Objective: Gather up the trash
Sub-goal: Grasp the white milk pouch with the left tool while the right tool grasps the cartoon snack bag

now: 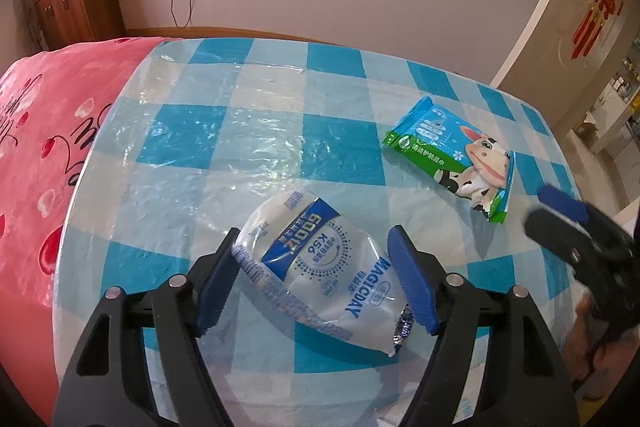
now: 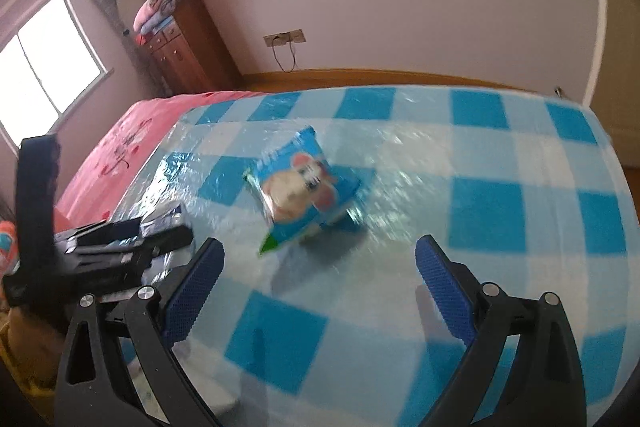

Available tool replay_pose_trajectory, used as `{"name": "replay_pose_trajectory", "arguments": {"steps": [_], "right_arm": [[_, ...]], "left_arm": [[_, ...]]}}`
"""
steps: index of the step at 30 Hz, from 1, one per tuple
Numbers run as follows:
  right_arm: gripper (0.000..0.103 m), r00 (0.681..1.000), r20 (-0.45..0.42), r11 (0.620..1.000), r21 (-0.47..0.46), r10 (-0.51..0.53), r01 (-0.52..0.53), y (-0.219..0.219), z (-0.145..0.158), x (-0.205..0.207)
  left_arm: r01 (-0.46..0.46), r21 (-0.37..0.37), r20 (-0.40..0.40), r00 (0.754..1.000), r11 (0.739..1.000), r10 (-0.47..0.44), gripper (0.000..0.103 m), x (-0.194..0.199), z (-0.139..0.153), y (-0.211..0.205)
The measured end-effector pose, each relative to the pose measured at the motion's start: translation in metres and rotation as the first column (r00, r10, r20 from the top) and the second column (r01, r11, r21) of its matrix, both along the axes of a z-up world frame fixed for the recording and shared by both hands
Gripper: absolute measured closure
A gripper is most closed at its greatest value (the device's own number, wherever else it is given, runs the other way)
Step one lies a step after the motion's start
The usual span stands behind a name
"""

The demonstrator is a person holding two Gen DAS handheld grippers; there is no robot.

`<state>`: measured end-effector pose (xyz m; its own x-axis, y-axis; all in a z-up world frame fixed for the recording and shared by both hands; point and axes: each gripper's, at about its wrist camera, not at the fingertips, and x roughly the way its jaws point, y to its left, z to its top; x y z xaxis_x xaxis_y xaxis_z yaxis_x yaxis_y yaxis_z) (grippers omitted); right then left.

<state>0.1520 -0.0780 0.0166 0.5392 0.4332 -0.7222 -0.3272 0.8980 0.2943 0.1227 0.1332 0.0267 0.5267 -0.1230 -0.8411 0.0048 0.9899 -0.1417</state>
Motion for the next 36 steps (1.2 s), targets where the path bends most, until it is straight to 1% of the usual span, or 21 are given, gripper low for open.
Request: {"name": "replay_pose_trajectory", "arguments": {"steps": [7, 10, 16, 21, 22, 23, 24, 26, 28, 30, 31, 36], "right_arm": [[0.008, 0.999, 0.03, 0.995, -0.092, 0.033, -0.03, 0.03, 0.0, 0.024], [0.008, 0.997, 0.045, 0.987, -0.146, 0.067, -0.06, 0.043, -0.002, 0.03], [0.008, 0.994, 0.033, 0.968, -0.232, 0.107, -0.097, 0.058, -0.015, 0.037], [0.008, 0.994, 0.028, 0.966, -0.239, 0.105, -0.096, 0.06, -0.022, 0.038], [0.009, 0.994, 0.034, 0.967, -0.235, 0.107, -0.097, 0.06, -0.021, 0.038], [0.018, 0.993, 0.038, 0.967, -0.233, 0.111, -0.099, 0.06, -0.021, 0.038], [0.022, 0.993, 0.036, 0.967, -0.235, 0.113, -0.101, 0.061, -0.021, 0.039], [0.027, 0.994, 0.029, 0.965, -0.244, 0.109, -0.098, 0.061, -0.024, 0.039], [0.031, 0.993, 0.035, 0.967, -0.237, 0.108, -0.097, 0.06, -0.022, 0.037], [0.034, 0.994, 0.034, 0.968, -0.232, 0.107, -0.096, 0.059, -0.023, 0.036], [0.036, 0.994, 0.035, 0.969, -0.229, 0.106, -0.095, 0.058, -0.023, 0.035], [0.038, 0.995, 0.034, 0.973, -0.216, 0.097, -0.087, 0.052, -0.022, 0.029]], "left_arm": [[0.068, -0.001, 0.012, 0.998, 0.998, -0.068, 0.029, -0.005, -0.002, 0.005], [0.074, 0.003, 0.005, 0.997, 0.997, -0.074, 0.029, -0.005, -0.002, 0.005], [0.075, 0.027, 0.01, 0.997, 0.997, -0.076, 0.027, -0.007, -0.004, 0.004], [0.064, 0.031, 0.014, 0.998, 0.998, -0.064, 0.027, -0.011, -0.004, 0.004], [0.06, 0.032, 0.013, 0.998, 0.998, -0.06, 0.027, -0.012, -0.004, 0.004], [0.057, 0.035, 0.014, 0.998, 0.998, -0.058, 0.027, -0.013, -0.004, 0.003], [0.055, 0.039, 0.015, 0.998, 0.998, -0.055, 0.027, -0.013, -0.004, 0.003], [0.046, 0.043, 0.018, 0.999, 0.998, -0.047, 0.027, -0.014, -0.004, 0.002], [0.035, 0.043, 0.019, 0.999, 0.998, -0.036, 0.029, -0.016, -0.003, 0.002], [0.009, 0.053, 0.022, 1.0, 0.999, -0.011, 0.038, -0.018, -0.002, 0.003], [-0.004, 0.055, 0.024, 1.0, 0.998, 0.002, 0.04, -0.019, -0.002, 0.004], [-0.039, 0.045, 0.023, 0.999, 0.998, 0.038, 0.056, -0.024, 0.0, 0.01]]}}
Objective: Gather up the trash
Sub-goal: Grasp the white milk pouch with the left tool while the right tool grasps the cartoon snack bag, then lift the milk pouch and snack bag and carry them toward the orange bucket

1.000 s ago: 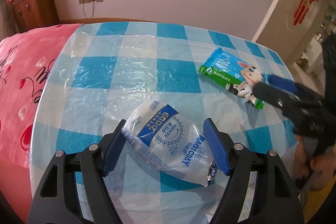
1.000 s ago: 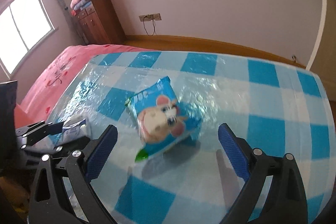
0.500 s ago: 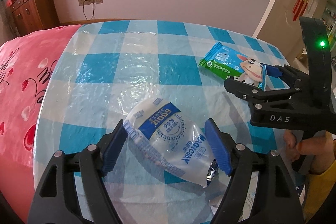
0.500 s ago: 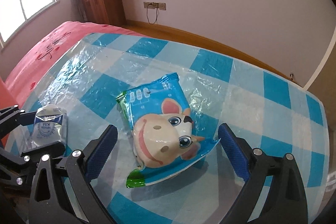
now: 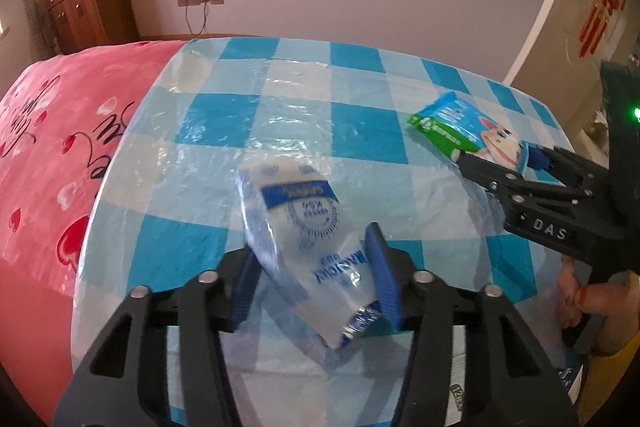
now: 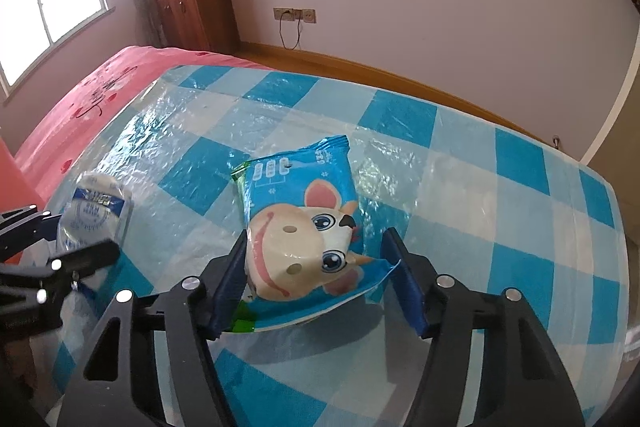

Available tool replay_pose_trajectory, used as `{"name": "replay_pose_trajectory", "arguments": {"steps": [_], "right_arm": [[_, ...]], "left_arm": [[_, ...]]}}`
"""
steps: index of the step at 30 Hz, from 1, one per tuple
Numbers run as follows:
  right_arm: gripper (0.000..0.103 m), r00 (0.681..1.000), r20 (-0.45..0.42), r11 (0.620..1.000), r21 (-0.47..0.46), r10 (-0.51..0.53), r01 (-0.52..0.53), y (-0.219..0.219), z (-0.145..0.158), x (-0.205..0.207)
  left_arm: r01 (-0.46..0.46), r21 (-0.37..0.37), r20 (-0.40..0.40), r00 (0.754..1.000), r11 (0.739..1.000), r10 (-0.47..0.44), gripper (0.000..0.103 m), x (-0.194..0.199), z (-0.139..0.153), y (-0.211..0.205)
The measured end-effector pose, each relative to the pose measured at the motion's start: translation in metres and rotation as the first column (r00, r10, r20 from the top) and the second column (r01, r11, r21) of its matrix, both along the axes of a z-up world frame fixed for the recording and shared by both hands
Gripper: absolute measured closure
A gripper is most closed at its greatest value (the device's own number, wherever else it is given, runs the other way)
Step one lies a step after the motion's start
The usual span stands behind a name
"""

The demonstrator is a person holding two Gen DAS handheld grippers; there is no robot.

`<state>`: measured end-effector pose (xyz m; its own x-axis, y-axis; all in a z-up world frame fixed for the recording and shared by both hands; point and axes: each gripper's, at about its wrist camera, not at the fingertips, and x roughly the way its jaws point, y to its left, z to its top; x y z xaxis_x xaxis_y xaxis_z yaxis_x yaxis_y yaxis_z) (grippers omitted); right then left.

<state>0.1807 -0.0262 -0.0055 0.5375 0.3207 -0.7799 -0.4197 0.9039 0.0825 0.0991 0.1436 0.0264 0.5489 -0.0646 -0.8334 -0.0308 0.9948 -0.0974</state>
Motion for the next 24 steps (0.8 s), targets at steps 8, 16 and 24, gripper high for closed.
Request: {"name": "replay_pose_trajectory", "arguments": {"steps": [8, 16, 24], "right_arm": [[0.046, 1.0, -0.002, 1.0, 0.014, -0.006, 0.006, -0.008, 0.001, -0.013], [0.051, 0.999, -0.005, 0.999, 0.022, -0.038, 0.038, -0.026, 0.002, -0.027], [0.053, 0.995, -0.015, 0.994, 0.048, -0.094, 0.095, -0.051, 0.002, -0.046]], "left_arm": [[-0.026, -0.015, -0.001, 1.0, 1.0, 0.026, 0.072, -0.004, 0.0, 0.007], [-0.045, -0.058, 0.001, 0.999, 0.997, 0.046, 0.079, -0.012, 0.0, 0.015], [-0.058, -0.096, 0.003, 0.998, 0.994, 0.058, 0.079, -0.025, -0.001, 0.02]]}}
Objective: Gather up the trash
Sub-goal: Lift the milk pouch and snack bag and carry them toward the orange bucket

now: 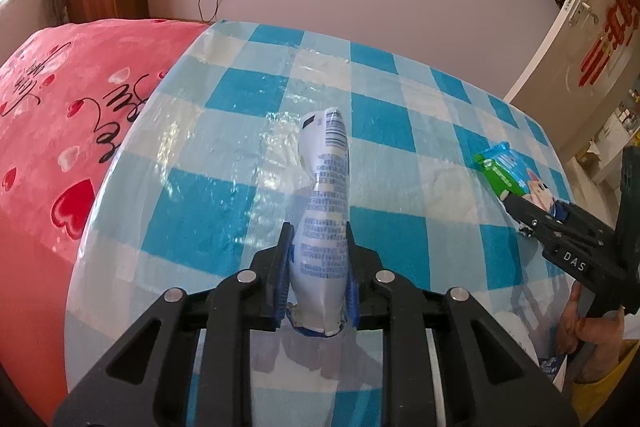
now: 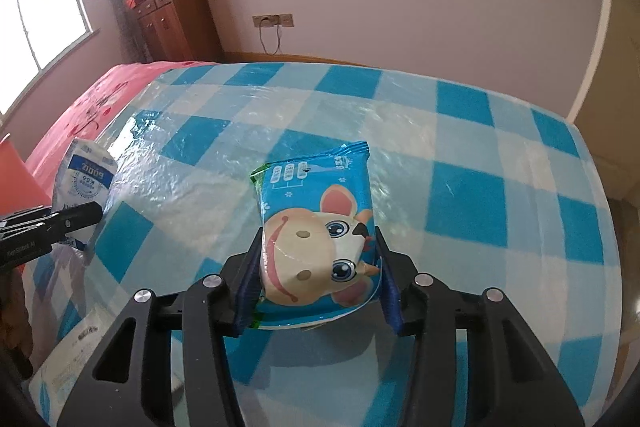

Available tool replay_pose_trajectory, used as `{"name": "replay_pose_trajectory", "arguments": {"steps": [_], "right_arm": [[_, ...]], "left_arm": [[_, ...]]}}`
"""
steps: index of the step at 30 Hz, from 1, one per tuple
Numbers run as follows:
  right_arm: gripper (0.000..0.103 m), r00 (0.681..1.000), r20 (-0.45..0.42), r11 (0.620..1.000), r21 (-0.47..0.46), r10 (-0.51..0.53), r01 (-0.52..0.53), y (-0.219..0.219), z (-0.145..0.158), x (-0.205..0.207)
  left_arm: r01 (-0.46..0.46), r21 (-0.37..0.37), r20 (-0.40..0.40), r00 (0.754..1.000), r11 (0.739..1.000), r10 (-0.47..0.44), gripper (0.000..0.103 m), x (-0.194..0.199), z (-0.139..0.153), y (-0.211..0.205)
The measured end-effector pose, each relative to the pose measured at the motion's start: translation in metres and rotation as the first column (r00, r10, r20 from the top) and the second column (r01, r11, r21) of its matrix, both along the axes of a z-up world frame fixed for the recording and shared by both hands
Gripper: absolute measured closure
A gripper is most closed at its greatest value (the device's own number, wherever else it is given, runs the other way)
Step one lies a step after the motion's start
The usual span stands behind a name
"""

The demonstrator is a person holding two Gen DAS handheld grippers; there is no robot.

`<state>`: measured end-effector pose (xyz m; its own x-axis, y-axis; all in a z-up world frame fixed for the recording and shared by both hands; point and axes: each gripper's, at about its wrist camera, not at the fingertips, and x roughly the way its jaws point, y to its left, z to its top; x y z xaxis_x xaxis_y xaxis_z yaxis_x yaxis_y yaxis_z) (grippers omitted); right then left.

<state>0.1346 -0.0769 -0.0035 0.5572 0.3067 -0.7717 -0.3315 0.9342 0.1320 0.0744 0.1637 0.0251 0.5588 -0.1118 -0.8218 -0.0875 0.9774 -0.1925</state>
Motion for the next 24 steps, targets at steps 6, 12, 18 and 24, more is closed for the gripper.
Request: {"name": "replay_pose_trajectory", "arguments": {"steps": [6, 12, 18, 24], "right_arm": [[0.054, 0.998, -0.007, 0.998, 0.03, -0.062, 0.062, -0.023, 0.001, -0.025], [0.055, 0.992, -0.021, 0.99, 0.068, -0.126, 0.127, -0.044, 0.002, -0.052], [0.055, 0.985, -0.007, 0.981, 0.093, -0.17, 0.17, -0.053, 0.01, -0.084], [0.055, 0.978, -0.002, 0.972, 0.116, -0.208, 0.207, -0.06, 0.016, -0.116]], "left_arm": [[0.007, -0.016, -0.001, 1.0, 1.0, -0.007, 0.079, -0.016, 0.0, 0.0], [0.019, -0.028, 0.003, 1.0, 0.999, -0.019, 0.079, -0.036, 0.002, 0.0], [0.031, -0.026, 0.008, 0.999, 0.999, -0.031, 0.079, -0.06, 0.005, 0.002], [0.051, -0.036, 0.019, 0.999, 0.998, -0.051, 0.079, -0.083, 0.009, 0.0]]}}
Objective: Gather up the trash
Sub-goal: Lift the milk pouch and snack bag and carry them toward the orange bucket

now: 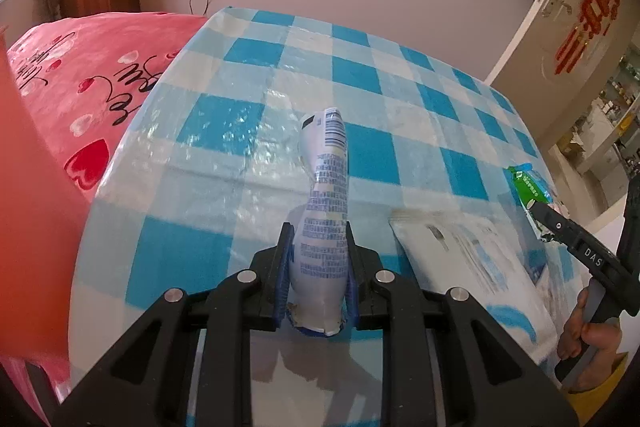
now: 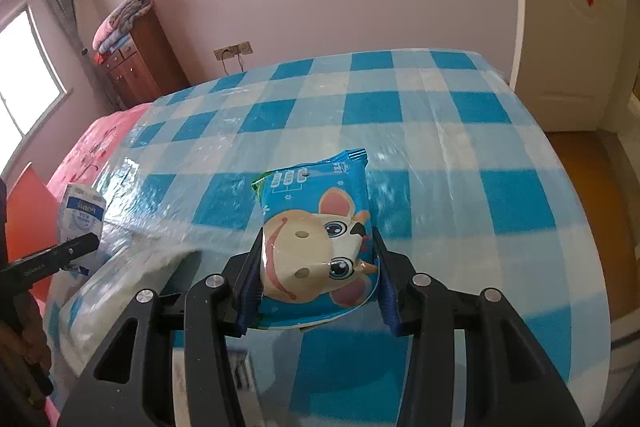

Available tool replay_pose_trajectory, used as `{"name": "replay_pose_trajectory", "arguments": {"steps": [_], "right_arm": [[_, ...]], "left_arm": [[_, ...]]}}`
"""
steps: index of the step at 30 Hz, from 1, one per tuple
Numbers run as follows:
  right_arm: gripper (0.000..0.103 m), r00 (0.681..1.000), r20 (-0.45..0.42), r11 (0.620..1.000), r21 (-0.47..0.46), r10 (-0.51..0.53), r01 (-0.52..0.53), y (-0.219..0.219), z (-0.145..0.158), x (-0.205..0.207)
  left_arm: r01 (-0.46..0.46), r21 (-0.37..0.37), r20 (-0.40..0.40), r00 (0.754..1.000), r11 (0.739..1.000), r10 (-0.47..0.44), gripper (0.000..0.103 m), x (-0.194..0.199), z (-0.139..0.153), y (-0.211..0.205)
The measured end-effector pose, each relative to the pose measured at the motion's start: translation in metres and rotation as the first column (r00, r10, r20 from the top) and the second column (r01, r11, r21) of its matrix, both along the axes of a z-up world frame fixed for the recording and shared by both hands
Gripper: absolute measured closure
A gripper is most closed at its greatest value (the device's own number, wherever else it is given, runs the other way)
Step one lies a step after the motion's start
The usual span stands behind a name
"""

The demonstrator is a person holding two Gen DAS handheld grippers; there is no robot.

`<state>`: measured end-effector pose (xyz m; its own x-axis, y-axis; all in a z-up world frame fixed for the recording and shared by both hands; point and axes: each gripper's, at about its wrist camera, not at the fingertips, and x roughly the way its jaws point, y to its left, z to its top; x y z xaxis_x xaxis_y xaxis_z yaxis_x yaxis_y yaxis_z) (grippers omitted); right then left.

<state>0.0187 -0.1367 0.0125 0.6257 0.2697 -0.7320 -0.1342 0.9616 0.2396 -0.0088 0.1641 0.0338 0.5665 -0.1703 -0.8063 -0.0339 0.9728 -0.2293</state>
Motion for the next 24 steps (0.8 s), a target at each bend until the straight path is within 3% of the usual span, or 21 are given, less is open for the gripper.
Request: {"name": "replay_pose_trajectory", "arguments": {"steps": [24], "right_arm": [[0.055, 0.998, 0.0, 0.998, 0.023, -0.057, 0.057, 0.002, 0.018, -0.098]], "left_arm": [[0.106, 0.007, 0.065, 0.992, 0.994, -0.106, 0.079, -0.081, 0.023, -0.012]]}}
